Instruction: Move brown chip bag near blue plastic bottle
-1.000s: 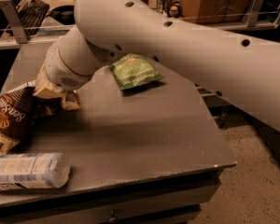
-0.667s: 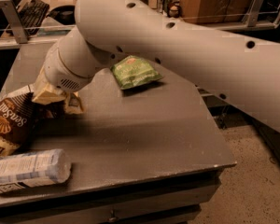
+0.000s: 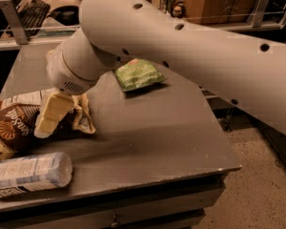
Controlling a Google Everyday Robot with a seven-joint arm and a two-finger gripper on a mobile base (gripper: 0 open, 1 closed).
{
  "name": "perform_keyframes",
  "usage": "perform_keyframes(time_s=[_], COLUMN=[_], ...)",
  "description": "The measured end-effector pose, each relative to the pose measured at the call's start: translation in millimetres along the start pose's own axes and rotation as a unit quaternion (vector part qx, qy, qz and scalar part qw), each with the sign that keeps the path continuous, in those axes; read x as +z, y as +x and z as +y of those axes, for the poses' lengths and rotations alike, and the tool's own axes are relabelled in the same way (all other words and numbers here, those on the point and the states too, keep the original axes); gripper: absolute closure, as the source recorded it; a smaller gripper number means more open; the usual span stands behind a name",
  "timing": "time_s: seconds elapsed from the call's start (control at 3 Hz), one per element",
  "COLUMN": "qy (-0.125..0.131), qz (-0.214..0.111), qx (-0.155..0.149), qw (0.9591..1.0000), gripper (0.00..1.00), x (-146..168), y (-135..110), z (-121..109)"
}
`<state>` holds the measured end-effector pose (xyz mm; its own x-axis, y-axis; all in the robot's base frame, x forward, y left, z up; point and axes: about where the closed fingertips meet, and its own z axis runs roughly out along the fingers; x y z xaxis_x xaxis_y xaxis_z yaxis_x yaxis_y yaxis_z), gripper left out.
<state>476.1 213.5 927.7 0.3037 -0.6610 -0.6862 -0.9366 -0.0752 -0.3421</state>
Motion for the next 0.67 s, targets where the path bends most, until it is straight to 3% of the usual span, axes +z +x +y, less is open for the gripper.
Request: perform_keyframes(time_s=[0.33, 0.67], qy=[0.020, 0.078], qz=[0.001, 0.003], qx=[0.016, 0.051], qw=[0.9997, 0.9956], gripper=[0.00, 0.00], x=[-18, -81], y=[21, 85], z=[-9, -35])
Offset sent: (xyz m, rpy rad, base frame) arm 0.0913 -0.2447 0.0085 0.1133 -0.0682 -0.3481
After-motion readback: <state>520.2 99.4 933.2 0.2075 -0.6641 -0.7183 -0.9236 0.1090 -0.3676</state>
